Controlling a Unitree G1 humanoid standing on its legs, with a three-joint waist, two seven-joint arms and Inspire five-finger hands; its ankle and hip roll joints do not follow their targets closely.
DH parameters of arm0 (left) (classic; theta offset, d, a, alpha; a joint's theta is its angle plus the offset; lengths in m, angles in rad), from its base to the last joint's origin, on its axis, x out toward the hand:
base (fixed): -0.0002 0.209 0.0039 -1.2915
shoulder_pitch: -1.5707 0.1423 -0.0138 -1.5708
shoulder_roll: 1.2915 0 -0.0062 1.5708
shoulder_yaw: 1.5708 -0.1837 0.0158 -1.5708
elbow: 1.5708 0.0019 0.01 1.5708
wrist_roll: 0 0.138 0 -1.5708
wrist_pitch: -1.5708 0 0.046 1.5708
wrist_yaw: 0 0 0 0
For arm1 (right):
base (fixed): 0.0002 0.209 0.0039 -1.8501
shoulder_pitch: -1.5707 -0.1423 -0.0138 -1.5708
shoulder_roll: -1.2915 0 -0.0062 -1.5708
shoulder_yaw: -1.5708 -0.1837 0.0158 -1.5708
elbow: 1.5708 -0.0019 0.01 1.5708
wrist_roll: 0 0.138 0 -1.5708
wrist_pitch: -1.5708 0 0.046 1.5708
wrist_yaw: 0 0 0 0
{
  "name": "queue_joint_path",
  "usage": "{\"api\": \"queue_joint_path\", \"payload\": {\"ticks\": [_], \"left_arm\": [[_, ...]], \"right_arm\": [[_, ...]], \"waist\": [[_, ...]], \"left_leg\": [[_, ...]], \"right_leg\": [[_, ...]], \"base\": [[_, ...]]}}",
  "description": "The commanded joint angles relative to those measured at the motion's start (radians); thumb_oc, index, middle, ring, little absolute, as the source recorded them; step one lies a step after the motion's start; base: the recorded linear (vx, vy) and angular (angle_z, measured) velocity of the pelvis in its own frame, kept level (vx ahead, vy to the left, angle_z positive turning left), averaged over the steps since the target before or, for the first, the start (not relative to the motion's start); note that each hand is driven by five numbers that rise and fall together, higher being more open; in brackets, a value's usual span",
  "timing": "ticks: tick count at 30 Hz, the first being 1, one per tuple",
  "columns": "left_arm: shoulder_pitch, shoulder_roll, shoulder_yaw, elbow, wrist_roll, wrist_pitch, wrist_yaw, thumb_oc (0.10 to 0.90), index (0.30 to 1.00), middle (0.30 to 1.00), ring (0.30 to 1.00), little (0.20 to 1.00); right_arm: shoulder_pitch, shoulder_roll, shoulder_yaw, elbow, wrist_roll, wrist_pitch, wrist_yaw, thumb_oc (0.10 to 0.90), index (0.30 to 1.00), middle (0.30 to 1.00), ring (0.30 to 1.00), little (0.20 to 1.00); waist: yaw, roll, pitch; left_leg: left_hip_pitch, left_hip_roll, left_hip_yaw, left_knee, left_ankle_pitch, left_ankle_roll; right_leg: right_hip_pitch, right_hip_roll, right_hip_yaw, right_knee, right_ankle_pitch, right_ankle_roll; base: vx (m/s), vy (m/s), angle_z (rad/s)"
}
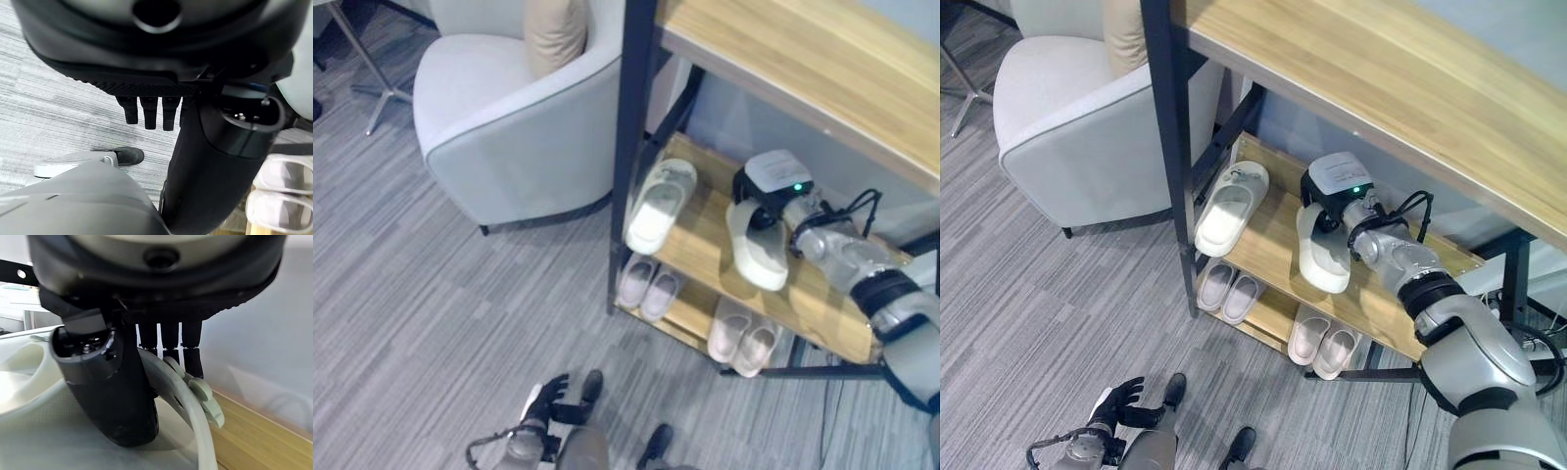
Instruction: Arrange the slippers neatly on the shoe rack.
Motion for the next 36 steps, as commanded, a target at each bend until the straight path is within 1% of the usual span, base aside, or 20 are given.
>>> {"api": "queue_joint_path", "payload": {"ticks": [1,11,12,13,14,21,25,27,36], "left_arm": [[-0.001,-0.016,-0.091,0.017,-0.023,-0.02,0.015,0.8,0.9,0.9,0.9,0.9],[-0.016,-0.026,-0.12,0.006,-0.045,-0.024,0.025,0.8,0.9,0.9,0.9,0.9],[-0.018,-0.028,-0.124,0.005,-0.045,-0.025,0.027,0.8,0.9,0.9,0.9,0.9],[-0.019,-0.03,-0.123,0.006,-0.046,-0.025,0.028,0.8,0.9,0.9,0.9,0.9],[-0.021,-0.033,-0.126,0.01,-0.044,-0.025,0.031,0.8,0.9,0.9,0.9,0.9],[-0.021,-0.041,-0.121,0.017,-0.037,-0.022,0.035,0.8,0.9,0.9,0.9,0.9],[-0.015,-0.05,-0.109,0.029,-0.028,-0.019,0.036,0.8,0.9,0.9,0.9,0.9],[-0.012,-0.058,-0.099,0.032,-0.024,-0.018,0.037,0.8,0.9,0.9,0.9,0.9],[-0.015,-0.063,-0.09,0.014,-0.021,-0.016,0.039,0.8,0.9,0.9,0.9,0.9]], "right_arm": [[-0.194,-0.04,-0.035,0.062,0.064,0.045,-0.105,0.4,0.3,0.3,0.3,0.3],[-0.243,0.019,-0.027,0.162,0.064,0.066,-0.146,0.4,0.3,0.3,0.3,0.3],[-0.244,0.024,-0.031,0.164,0.068,0.069,-0.153,0.409,0.314,0.314,0.314,0.314],[-0.244,0.026,-0.033,0.165,0.069,0.07,-0.158,0.493,0.439,0.439,0.439,0.439],[-0.242,0.028,-0.038,0.169,0.07,0.072,-0.163,0.8,0.9,0.9,0.9,0.9],[-0.22,0.019,-0.053,0.108,0.07,0.066,-0.171,0.8,0.9,0.9,0.9,0.9],[-0.186,0.006,-0.079,0.016,0.071,0.055,-0.175,0.8,0.9,0.9,0.9,0.9],[-0.148,-0.001,-0.096,-0.052,0.058,0.046,-0.172,0.8,0.9,0.9,0.9,0.9],[-0.064,0.02,-0.146,-0.152,0.071,0.03,-0.149,0.8,0.9,0.9,0.9,0.9]], "waist": [[0.035,0.016,-0.003],[0.055,0.03,0.002],[0.056,0.032,0.002],[0.057,0.032,0.001],[0.057,0.034,0.001],[0.054,0.039,-0.001],[0.045,0.041,-0.002],[0.034,0.045,-0.002],[0.013,0.051,-0.003]], "left_leg": [[0.093,0.014,0.032,0.014,-0.125,-0.03],[0.077,0.009,0.021,0.015,-0.121,-0.032],[0.075,0.009,0.02,0.015,-0.121,-0.032],[0.074,0.007,0.019,0.015,-0.12,-0.032],[0.073,0.007,0.016,0.015,-0.12,-0.033],[0.072,0.004,0.01,0.015,-0.121,-0.033],[0.08,0.004,0.016,0.014,-0.124,-0.033],[0.087,0.004,0.022,0.013,-0.127,-0.031],[0.099,0.007,0.042,0.011,-0.133,-0.03]], "right_leg": [[0.015,-0.057,0.04,0.084,-0.057,0.097],[0.006,-0.06,0.026,0.082,-0.057,0.097],[0.006,-0.061,0.025,0.082,-0.057,0.096],[0.007,-0.061,0.024,0.082,-0.057,0.096],[0.007,-0.061,0.02,0.081,-0.057,0.096],[0.009,-0.064,0.014,0.085,-0.058,0.096],[0.01,-0.067,0.015,0.089,-0.057,0.096],[0.006,-0.07,0.02,0.094,-0.057,0.095],[0.005,-0.074,0.033,0.094,-0.056,0.094]], "base": [[0.02,0.003,0.11],[0.0,0.001,0.01],[0.0,0.0,0.0],[0.01,0.004,0.05],[0.01,0.002,0.07],[0.0,0.007,0.07],[0.0,0.0,0.0],[0.0,0.0,0.0],[-0.01,0.006,-0.04]]}}
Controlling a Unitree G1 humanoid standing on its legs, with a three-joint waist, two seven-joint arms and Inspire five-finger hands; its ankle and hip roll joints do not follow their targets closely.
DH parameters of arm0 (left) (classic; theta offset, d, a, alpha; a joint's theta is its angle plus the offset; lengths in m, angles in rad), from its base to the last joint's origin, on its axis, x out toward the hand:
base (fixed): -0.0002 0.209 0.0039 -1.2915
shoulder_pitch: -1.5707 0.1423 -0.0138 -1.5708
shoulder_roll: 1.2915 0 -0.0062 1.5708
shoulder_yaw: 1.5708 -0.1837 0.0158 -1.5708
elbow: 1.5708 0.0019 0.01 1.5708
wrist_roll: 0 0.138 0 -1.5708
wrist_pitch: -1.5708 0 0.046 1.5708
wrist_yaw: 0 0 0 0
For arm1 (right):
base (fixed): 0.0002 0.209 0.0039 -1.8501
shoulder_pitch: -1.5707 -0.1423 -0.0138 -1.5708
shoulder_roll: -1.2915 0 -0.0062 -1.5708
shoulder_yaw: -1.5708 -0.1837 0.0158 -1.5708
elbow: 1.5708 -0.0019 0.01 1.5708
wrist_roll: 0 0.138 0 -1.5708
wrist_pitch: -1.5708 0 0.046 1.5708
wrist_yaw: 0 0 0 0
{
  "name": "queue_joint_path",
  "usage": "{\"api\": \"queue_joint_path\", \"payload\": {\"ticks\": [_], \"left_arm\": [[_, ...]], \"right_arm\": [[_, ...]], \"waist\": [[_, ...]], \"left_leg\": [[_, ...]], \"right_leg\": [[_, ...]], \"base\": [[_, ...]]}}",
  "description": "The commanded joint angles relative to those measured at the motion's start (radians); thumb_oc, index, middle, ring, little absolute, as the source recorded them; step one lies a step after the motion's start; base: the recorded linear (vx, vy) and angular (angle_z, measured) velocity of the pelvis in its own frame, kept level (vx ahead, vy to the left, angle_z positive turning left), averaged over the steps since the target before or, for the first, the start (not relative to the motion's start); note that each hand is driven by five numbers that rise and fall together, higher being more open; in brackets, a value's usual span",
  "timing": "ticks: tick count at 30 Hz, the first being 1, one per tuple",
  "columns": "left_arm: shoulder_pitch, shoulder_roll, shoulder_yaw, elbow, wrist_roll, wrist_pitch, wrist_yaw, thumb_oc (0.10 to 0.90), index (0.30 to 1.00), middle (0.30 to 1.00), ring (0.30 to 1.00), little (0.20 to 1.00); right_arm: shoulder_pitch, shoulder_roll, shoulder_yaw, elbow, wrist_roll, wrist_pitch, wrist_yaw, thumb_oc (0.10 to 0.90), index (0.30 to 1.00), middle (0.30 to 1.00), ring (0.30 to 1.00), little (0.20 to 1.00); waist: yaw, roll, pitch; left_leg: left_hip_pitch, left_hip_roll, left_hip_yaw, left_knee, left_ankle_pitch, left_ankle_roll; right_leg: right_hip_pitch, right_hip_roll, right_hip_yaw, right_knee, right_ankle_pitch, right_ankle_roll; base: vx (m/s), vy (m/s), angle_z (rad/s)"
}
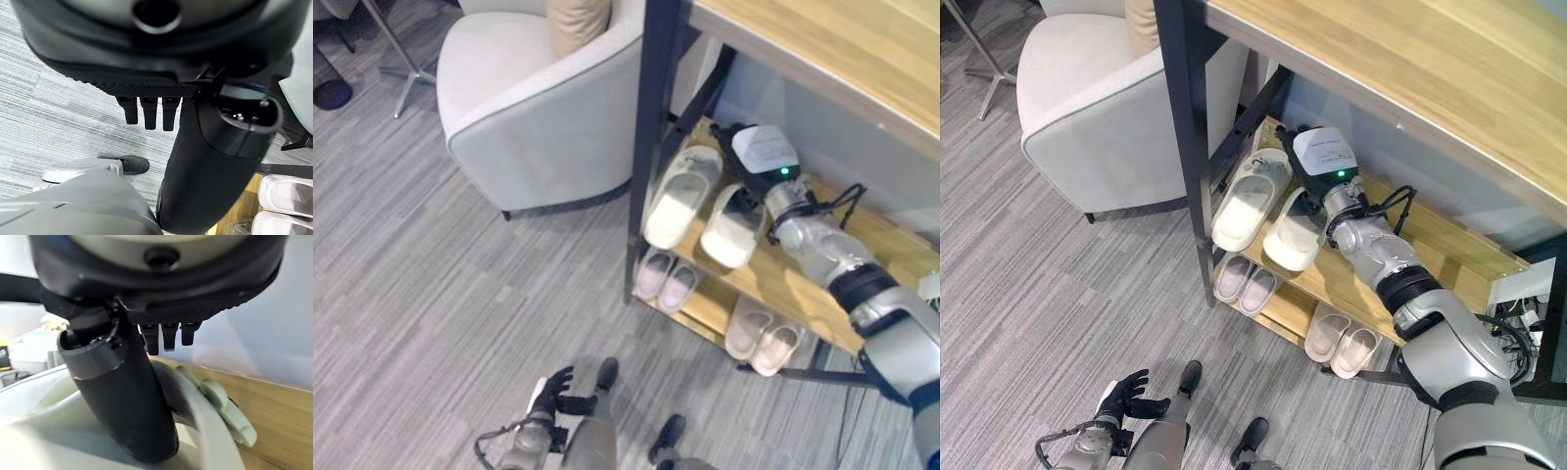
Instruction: Arrange the slippers neatly on the shoe rack.
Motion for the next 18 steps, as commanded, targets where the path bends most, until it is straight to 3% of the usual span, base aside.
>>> {"api": "queue_joint_path", "payload": {"ticks": [1,18], "left_arm": [[0.016,-0.041,-0.056,0.019,0.018,-0.017,0.014,0.8,0.9,0.9,0.9,0.9],[0.022,-0.043,-0.019,0.032,0.042,-0.004,0.014,0.8,0.9,0.9,0.9,0.9]], "right_arm": [[-0.075,-0.066,-0.05,-0.06,0.055,-0.01,-0.061,0.8,0.9,0.9,0.9,0.9],[0.061,-0.028,-0.143,-0.242,0.116,-0.038,-0.012,0.8,0.9,0.9,0.9,0.9]], "waist": [[-0.007,0.004,-0.049],[-0.031,-0.004,-0.052]], "left_leg": [[0.105,0.022,0.052,0.01,-0.139,-0.032],[0.118,0.022,0.053,0.004,-0.145,-0.029]], "right_leg": [[0.005,-0.058,0.04,0.095,-0.053,0.089],[0.004,-0.058,0.036,0.102,-0.051,0.087]], "base": [[-0.01,0.003,-0.12],[0.0,0.0,0.0]]}}
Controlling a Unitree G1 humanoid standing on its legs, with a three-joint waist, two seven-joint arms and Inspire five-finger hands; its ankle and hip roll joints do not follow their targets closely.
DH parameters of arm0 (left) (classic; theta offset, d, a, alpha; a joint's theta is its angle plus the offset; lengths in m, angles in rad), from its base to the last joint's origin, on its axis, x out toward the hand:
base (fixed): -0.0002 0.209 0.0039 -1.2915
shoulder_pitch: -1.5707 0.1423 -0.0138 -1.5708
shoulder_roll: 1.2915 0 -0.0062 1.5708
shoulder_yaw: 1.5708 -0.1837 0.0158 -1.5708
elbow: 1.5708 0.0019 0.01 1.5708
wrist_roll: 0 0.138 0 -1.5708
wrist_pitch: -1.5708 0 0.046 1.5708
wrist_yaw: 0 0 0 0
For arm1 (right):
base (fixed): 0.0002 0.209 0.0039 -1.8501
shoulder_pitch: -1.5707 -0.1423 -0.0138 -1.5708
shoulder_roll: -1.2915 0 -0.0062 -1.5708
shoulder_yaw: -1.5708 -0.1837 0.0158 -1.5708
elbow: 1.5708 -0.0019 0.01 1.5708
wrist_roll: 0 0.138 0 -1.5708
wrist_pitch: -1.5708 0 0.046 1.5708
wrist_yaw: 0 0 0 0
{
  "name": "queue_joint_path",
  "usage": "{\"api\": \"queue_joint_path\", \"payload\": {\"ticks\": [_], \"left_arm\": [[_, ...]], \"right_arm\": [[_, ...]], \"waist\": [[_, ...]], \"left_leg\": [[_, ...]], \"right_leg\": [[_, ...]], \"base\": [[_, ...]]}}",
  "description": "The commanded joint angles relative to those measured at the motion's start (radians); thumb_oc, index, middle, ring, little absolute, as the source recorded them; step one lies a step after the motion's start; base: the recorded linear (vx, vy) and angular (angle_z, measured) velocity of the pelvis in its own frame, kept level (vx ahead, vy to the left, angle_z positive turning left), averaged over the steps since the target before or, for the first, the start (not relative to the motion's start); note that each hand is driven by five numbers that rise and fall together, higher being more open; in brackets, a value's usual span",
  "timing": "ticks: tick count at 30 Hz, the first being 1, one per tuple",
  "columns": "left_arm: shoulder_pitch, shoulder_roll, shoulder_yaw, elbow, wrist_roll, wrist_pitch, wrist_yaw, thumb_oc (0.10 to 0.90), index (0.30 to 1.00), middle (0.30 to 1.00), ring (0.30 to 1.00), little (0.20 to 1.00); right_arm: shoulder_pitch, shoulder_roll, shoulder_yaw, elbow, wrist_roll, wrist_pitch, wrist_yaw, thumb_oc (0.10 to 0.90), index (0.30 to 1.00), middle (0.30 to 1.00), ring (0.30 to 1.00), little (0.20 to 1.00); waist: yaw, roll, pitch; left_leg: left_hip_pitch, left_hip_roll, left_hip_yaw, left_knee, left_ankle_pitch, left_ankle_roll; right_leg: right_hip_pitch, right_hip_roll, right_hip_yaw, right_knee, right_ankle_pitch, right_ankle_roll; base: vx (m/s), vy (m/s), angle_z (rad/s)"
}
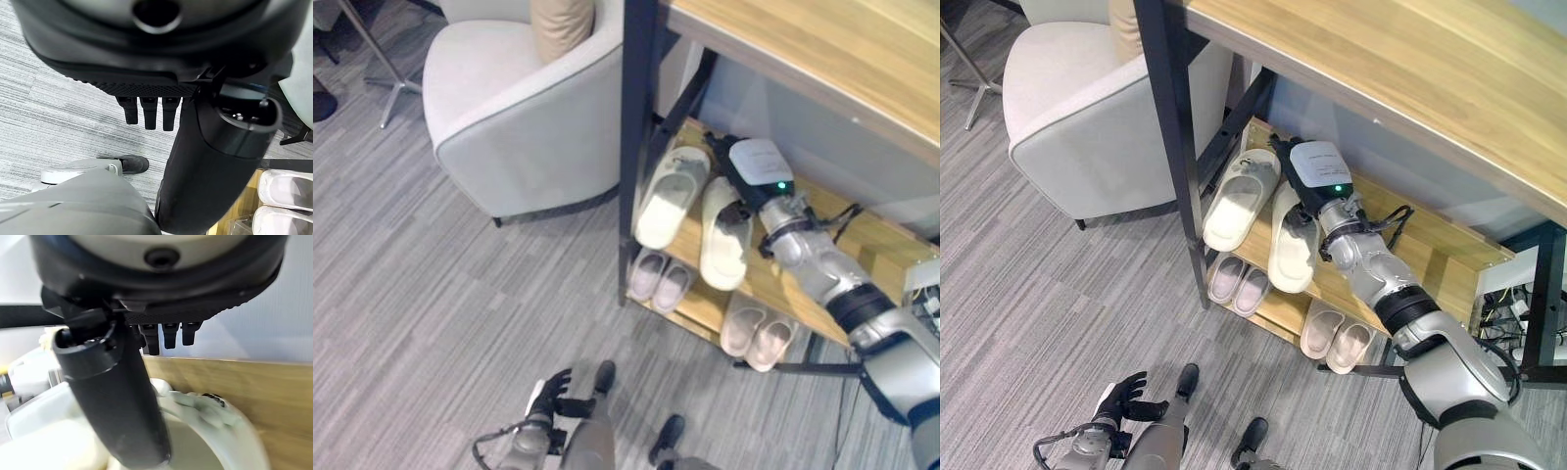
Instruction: Arrange the slippers neatly on the shoe rack.
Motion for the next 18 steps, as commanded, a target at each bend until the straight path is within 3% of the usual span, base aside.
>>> {"api": "queue_joint_path", "payload": {"ticks": [1,12,16,18], "left_arm": [[0.014,-0.044,-0.029,0.03,0.039,-0.016,0.014,0.8,0.9,0.9,0.9,0.9],[0.029,-0.046,-0.001,0.03,0.06,-0.004,0.002,0.8,0.9,0.9,0.9,0.9],[0.036,-0.053,0.006,0.029,0.069,0.003,-0.002,0.8,0.9,0.9,0.9,0.9],[0.04,-0.057,0.007,0.032,0.077,0.007,-0.003,0.8,0.9,0.9,0.9,0.9]], "right_arm": [[-0.047,-0.037,-0.08,-0.09,0.044,-0.037,-0.036,0.8,0.9,0.9,0.9,0.9],[0.12,-0.058,-0.167,-0.267,0.085,-0.063,0.017,0.8,0.9,0.9,0.9,0.9],[0.222,-0.025,-0.237,-0.323,0.152,-0.076,0.02,0.8,0.9,0.9,0.9,0.9],[0.307,0.029,-0.306,-0.366,0.226,-0.089,0.003,0.8,0.9,0.9,0.9,0.9]], "waist": [[-0.009,-0.004,-0.053],[-0.035,-0.003,-0.064],[-0.049,0.003,-0.07],[-0.059,0.005,-0.074]], "left_leg": [[0.107,0.021,0.049,0.004,-0.146,-0.029],[0.126,0.024,0.063,0.001,-0.153,-0.027],[0.136,0.024,0.069,0.0,-0.157,-0.026],[0.142,0.023,0.075,-0.001,-0.159,-0.025]], "right_leg": [[-0.007,-0.058,0.028,0.103,-0.056,0.086],[-0.003,-0.059,0.038,0.109,-0.057,0.087],[0.001,-0.058,0.039,0.11,-0.059,0.087],[0.003,-0.058,0.043,0.108,-0.057,0.087]], "base": [[0.0,0.0,0.0],[0.0,0.0,0.0],[0.0,0.001,-0.01],[0.0,0.0,-0.11]]}}
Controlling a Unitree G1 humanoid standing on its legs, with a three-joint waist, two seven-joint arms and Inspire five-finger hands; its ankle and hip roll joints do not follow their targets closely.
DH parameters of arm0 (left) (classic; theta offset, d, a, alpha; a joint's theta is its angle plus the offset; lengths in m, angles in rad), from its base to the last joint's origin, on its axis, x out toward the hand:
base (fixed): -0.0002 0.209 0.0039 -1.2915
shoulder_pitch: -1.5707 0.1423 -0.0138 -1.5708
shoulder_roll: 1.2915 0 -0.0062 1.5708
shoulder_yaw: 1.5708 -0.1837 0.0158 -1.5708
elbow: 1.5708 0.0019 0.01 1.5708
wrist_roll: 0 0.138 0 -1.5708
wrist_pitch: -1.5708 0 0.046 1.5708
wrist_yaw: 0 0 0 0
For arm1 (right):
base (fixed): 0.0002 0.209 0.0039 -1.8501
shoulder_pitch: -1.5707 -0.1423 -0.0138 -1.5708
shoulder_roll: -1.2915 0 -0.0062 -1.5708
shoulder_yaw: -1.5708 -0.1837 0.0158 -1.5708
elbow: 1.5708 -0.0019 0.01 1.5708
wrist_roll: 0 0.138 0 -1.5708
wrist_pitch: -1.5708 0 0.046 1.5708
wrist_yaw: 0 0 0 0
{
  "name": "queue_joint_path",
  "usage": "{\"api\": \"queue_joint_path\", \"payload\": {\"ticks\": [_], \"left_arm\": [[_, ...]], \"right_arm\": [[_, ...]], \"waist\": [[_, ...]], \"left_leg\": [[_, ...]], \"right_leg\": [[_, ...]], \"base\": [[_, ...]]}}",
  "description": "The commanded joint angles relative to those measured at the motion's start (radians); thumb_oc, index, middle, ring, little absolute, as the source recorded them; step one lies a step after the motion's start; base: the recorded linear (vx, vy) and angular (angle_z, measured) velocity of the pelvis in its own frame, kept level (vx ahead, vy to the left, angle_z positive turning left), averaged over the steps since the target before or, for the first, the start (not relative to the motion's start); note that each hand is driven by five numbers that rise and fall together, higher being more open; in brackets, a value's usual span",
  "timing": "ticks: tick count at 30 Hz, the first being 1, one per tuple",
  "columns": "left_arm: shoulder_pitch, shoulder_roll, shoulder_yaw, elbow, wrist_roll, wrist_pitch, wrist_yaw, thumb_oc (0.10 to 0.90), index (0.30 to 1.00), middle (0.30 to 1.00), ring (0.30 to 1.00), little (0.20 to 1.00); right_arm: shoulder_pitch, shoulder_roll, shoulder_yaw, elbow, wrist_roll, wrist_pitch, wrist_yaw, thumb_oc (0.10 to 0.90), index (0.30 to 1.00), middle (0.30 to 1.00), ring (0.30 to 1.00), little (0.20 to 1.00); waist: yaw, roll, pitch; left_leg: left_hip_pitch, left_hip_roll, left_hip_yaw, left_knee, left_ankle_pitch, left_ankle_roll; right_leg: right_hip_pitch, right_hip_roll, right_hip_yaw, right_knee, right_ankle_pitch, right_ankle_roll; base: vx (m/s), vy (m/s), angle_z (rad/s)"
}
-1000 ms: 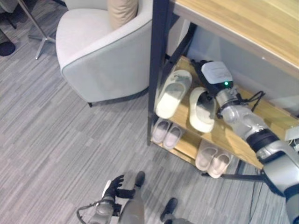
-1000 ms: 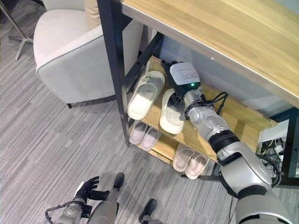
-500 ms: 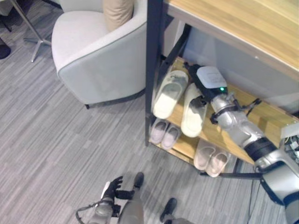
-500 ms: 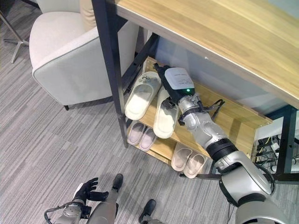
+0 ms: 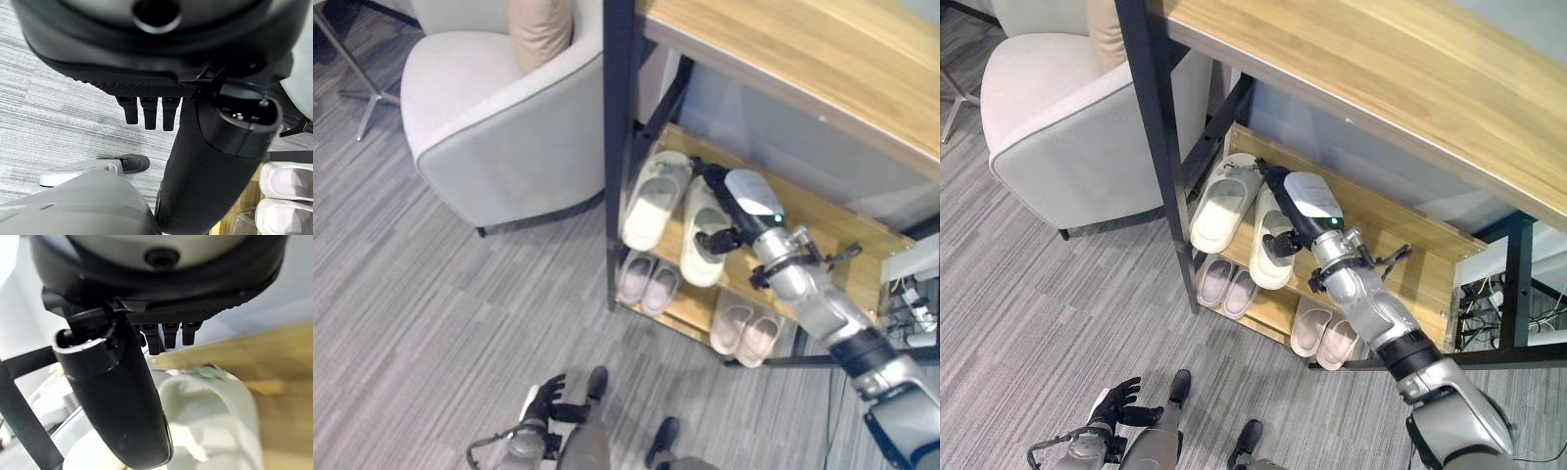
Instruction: Arrange the slippers neatly on the shoe rack.
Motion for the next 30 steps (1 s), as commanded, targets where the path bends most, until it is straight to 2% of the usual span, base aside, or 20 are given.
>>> {"api": "queue_joint_path", "payload": {"ticks": [1,5,7,8,19,30], "left_arm": [[0.019,-0.057,-0.04,0.035,0.034,-0.014,0.001,0.8,0.9,0.9,0.9,0.9],[0.018,-0.06,-0.034,0.043,0.04,-0.006,0.003,0.8,0.9,0.9,0.9,0.9],[0.018,-0.06,-0.034,0.046,0.04,-0.004,0.002,0.8,0.9,0.9,0.9,0.9],[0.02,-0.06,-0.033,0.047,0.043,-0.001,0.003,0.8,0.9,0.9,0.9,0.9],[0.033,-0.056,-0.042,0.049,0.048,0.008,0.016,0.8,0.9,0.9,0.9,0.9],[0.03,-0.062,-0.05,0.051,0.041,0.011,0.035,0.8,0.9,0.9,0.9,0.9]], "right_arm": [[0.011,0.029,-0.151,-0.09,0.129,-0.056,-0.069,0.8,0.9,0.9,0.9,0.9],[0.116,0.11,-0.228,-0.119,0.264,-0.084,-0.085,0.8,0.9,0.9,0.9,0.9],[0.133,0.123,-0.24,-0.121,0.291,-0.09,-0.087,0.8,0.9,0.9,0.9,0.9],[0.165,0.155,-0.256,-0.129,0.364,-0.107,-0.08,0.8,0.9,0.9,0.9,0.9],[0.229,0.257,-0.247,-0.086,0.635,-0.128,-0.05,0.8,0.9,0.9,0.9,0.9],[0.214,0.3,-0.21,-0.051,0.688,-0.119,-0.057,0.8,0.9,0.9,0.9,0.9]], "waist": [[-0.005,0.02,-0.074],[-0.016,0.027,-0.08],[-0.016,0.027,-0.081],[-0.018,0.029,-0.082],[-0.018,0.03,-0.086],[-0.01,0.036,-0.076]], "left_leg": [[0.114,0.023,0.062,-0.001,-0.149,-0.027],[0.121,0.025,0.067,-0.004,-0.152,-0.025],[0.122,0.024,0.068,-0.004,-0.152,-0.025],[0.124,0.025,0.068,-0.004,-0.152,-0.026],[0.129,0.027,0.065,-0.007,-0.152,-0.029],[0.123,0.022,0.062,-0.007,-0.153,-0.027]], "right_leg": [[-0.018,-0.054,0.031,0.107,-0.063,0.086],[-0.016,-0.051,0.033,0.104,-0.065,0.084],[-0.015,-0.05,0.033,0.103,-0.065,0.084],[-0.014,-0.048,0.033,0.101,-0.066,0.083],[-0.009,-0.041,0.032,0.089,-0.065,0.079],[-0.017,-0.045,0.028,0.095,-0.063,0.08]], "base": [[0.0,-0.004,-0.14],[0.0,-0.002,-0.07],[0.0,0.0,0.0],[0.0,0.0,0.0],[0.0,0.0,0.0],[0.0,0.0,0.0]]}}
